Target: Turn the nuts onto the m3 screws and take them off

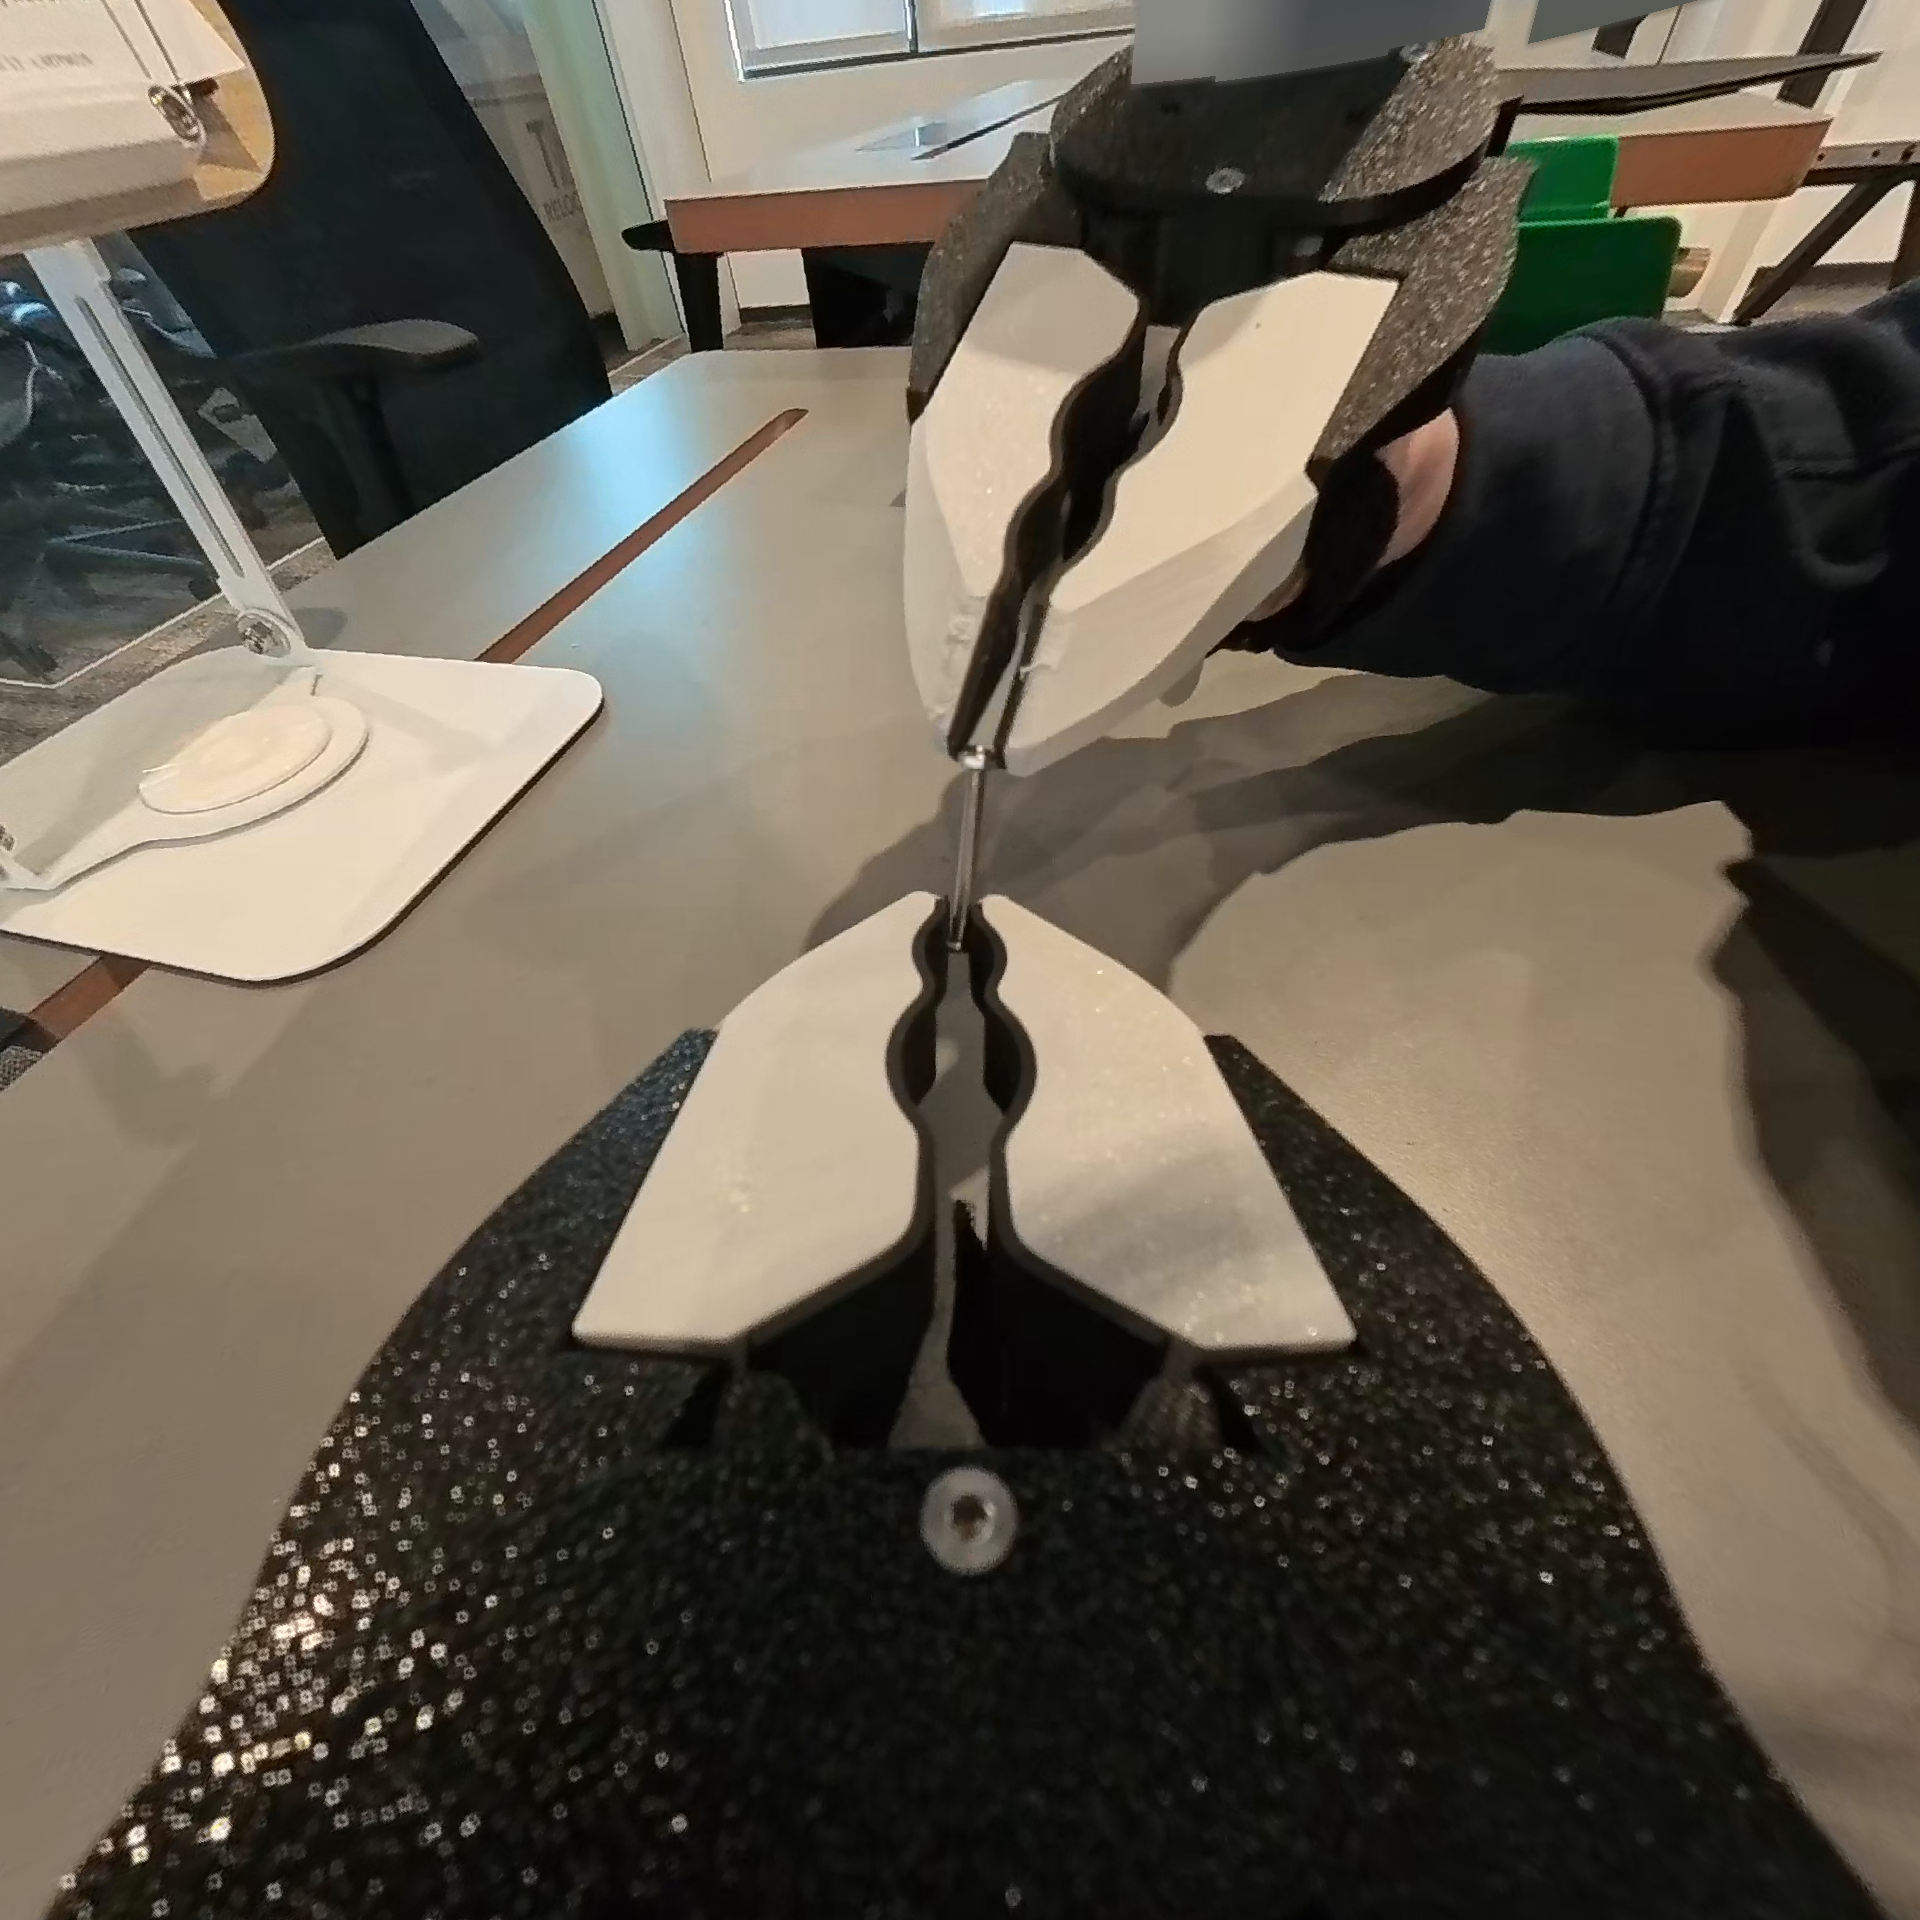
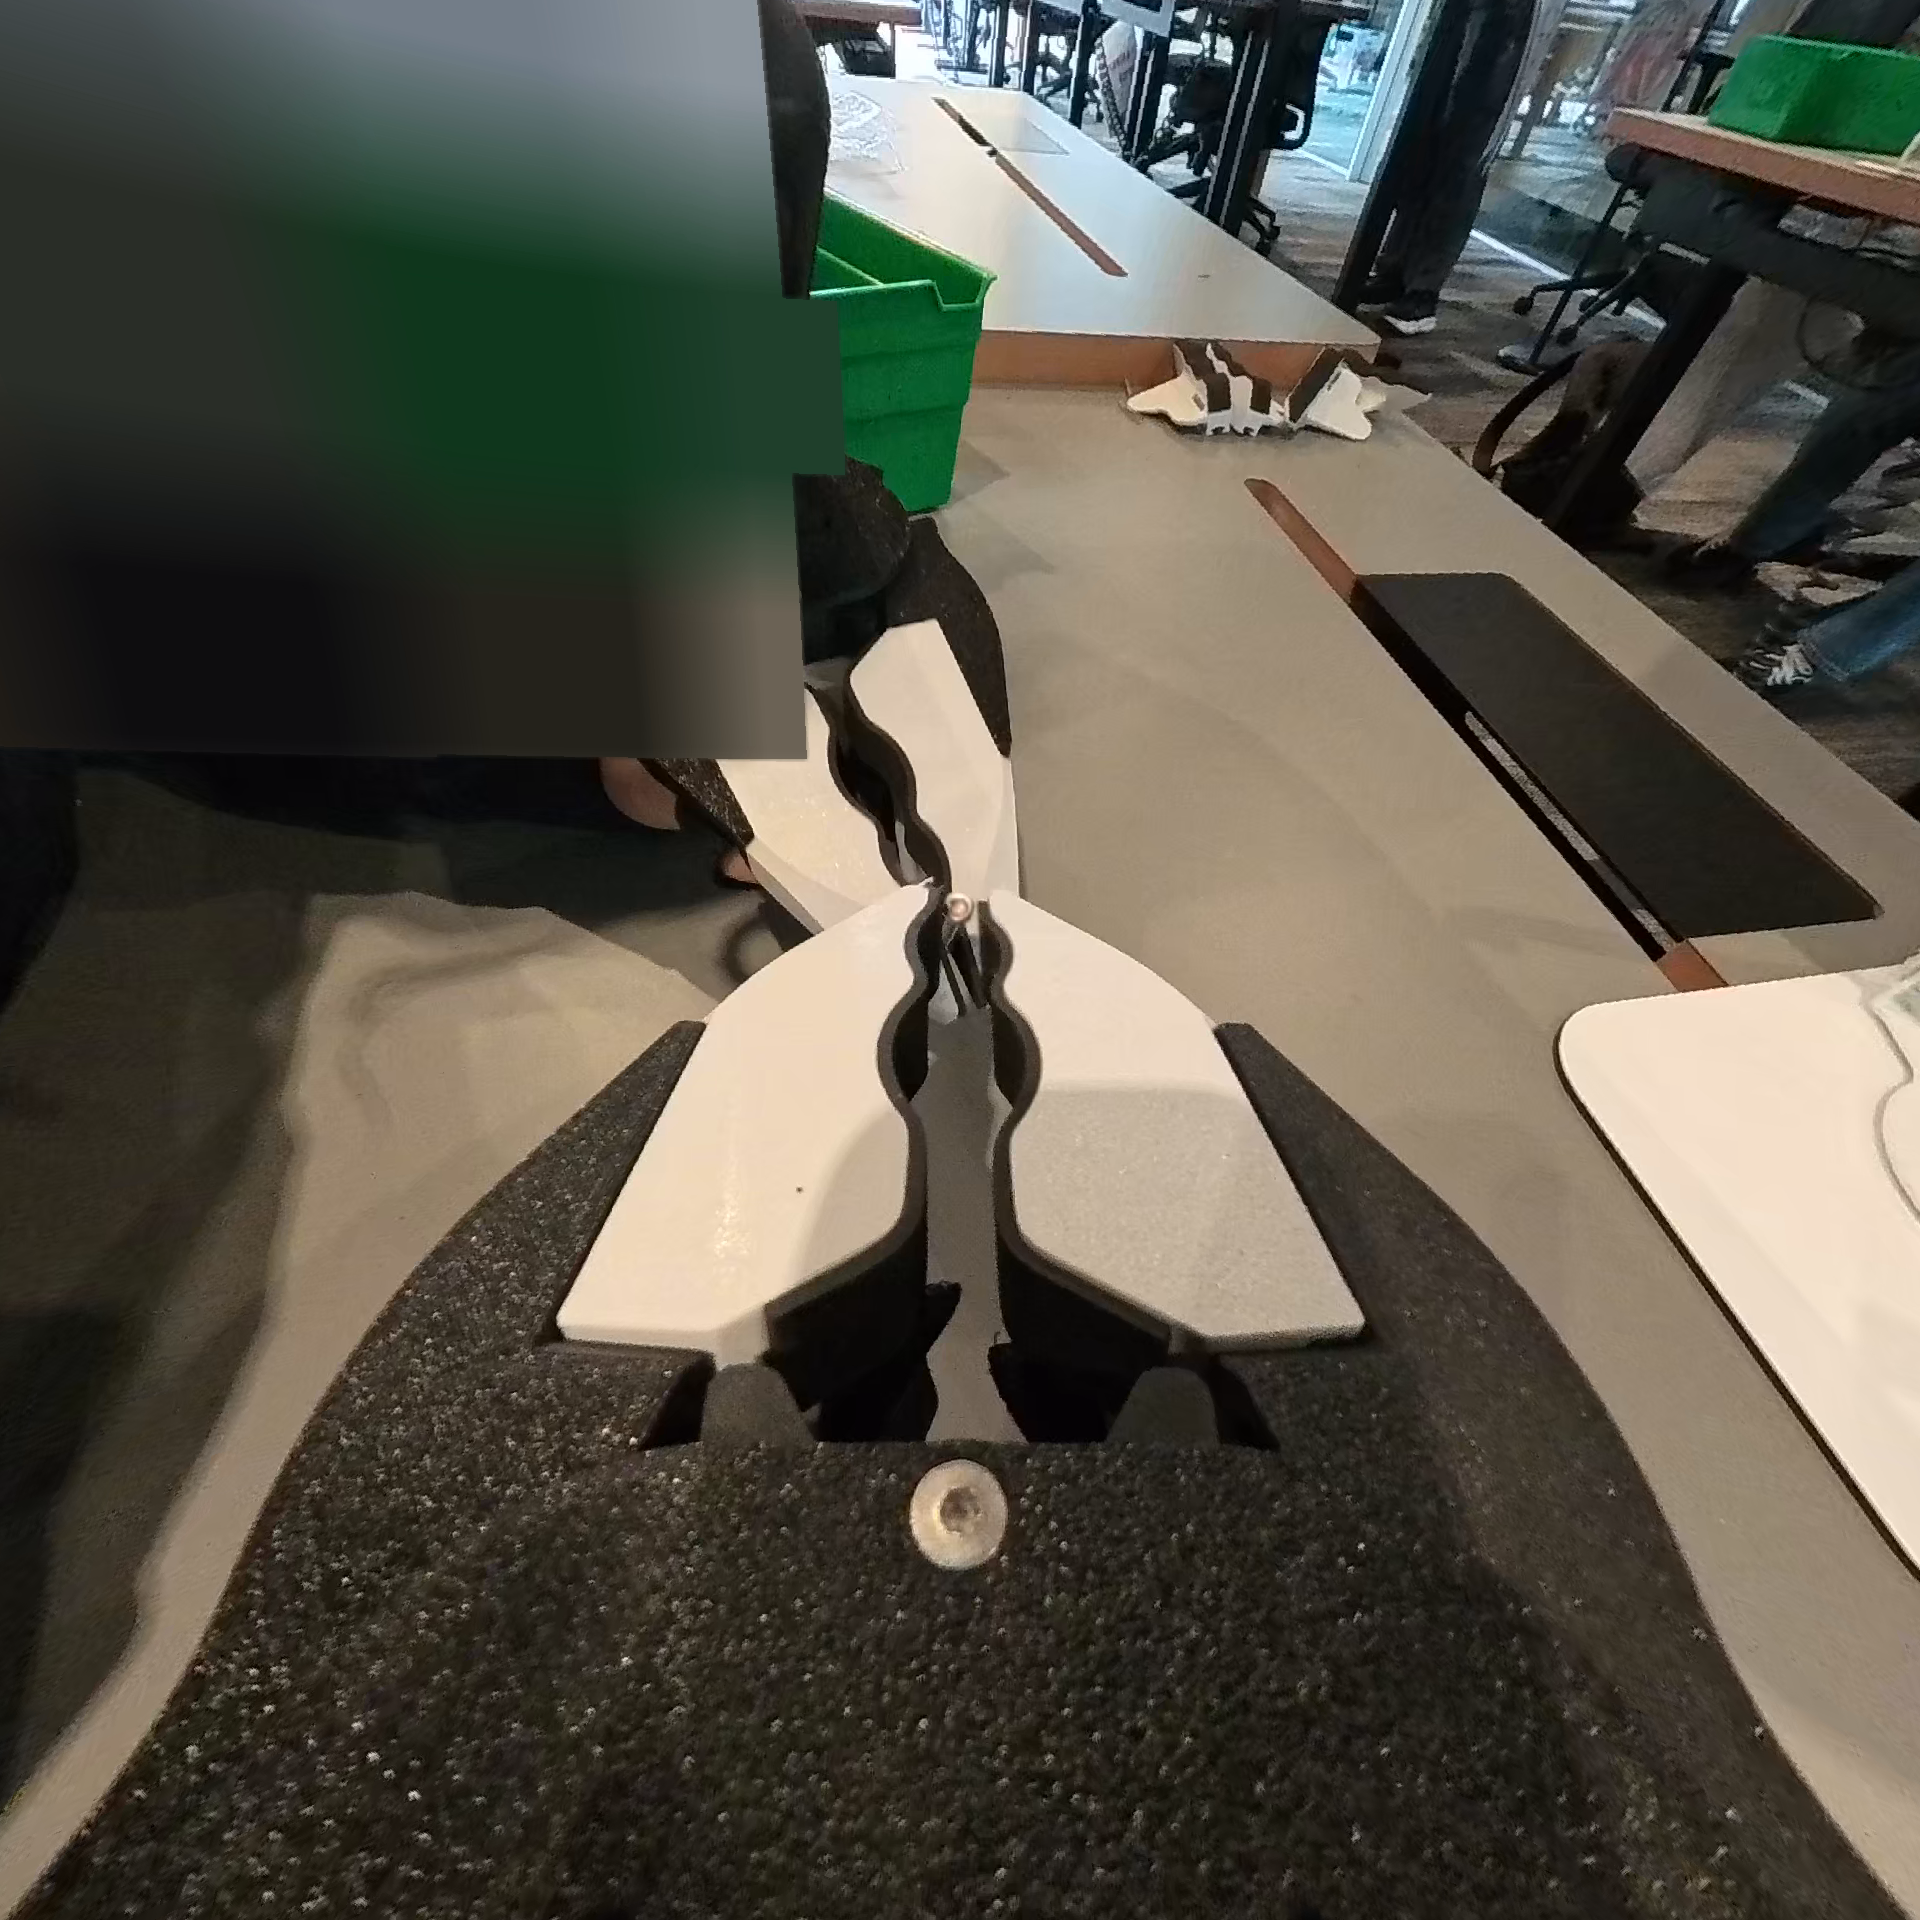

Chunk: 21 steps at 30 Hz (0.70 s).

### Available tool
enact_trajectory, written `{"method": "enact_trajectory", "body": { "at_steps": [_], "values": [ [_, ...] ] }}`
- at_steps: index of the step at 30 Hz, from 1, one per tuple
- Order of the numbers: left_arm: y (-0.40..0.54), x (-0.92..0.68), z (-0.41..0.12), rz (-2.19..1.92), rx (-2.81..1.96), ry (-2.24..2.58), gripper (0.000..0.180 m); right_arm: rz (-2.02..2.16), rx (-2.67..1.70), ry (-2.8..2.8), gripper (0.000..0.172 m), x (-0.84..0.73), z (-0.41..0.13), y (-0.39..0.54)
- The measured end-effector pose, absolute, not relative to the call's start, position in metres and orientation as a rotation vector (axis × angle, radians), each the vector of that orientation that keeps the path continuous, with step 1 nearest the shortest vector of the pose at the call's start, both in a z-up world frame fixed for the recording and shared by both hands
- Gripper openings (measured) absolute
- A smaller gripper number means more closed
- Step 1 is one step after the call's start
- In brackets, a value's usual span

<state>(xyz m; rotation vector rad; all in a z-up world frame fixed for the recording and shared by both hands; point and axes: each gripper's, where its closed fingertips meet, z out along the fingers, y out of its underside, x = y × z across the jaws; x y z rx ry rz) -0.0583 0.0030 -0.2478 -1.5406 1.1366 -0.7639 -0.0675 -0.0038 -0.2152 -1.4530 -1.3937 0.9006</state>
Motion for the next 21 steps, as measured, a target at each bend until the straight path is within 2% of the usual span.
{"method": "enact_trajectory", "body": {
  "at_steps": [8, 16, 21],
  "values": [
    [0.003, -0.058, -0.248, -0.768, -1.541, 1.137, 0.003, 0.897, -1.453, -1.391, 0.008, -0.067, -0.216, -0.003],
    [0.004, -0.058, -0.248, -0.777, -1.551, 1.135, 0.003, 1.058, -1.354, -1.105, 0.025, -0.059, -0.206, -0.007],
    [0.005, -0.058, -0.247, -0.794, -1.554, 1.120, 0.003, 1.058, -1.262, -0.997, 0.023, -0.055, -0.195, -0.006]
  ]
}}
